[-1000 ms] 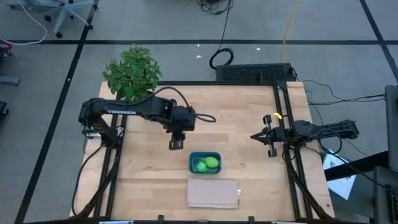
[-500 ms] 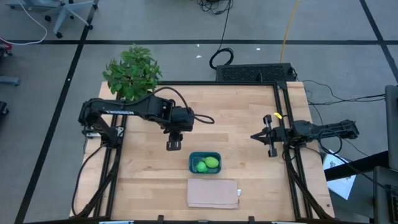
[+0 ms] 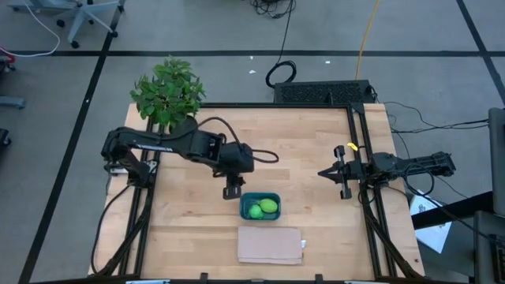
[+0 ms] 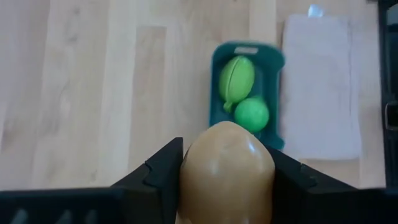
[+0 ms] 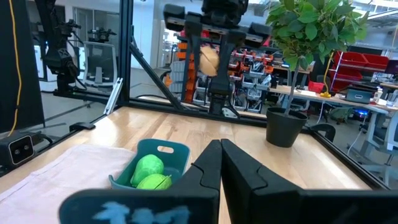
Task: Pick and placing Produce into tupperware
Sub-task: Put the brown potato into the blue bin
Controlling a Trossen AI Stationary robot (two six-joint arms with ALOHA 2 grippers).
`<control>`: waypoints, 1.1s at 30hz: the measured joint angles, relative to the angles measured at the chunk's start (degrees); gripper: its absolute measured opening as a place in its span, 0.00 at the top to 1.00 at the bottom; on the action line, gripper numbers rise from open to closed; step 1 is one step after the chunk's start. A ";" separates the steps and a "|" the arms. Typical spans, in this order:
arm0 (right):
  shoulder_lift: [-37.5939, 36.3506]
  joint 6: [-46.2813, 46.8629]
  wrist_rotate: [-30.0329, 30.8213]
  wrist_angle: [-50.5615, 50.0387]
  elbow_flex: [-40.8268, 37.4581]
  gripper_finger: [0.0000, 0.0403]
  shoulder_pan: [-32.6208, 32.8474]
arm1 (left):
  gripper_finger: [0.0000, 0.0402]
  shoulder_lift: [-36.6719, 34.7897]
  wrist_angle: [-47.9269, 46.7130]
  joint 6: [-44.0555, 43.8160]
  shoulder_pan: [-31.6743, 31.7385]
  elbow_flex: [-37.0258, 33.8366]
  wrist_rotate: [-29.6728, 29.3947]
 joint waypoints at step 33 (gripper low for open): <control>0.02 0.44 -0.02 -0.36 0.01 1.00 0.01 | 0.57 17.77 9.87 -10.05 -4.15 -0.04 0.41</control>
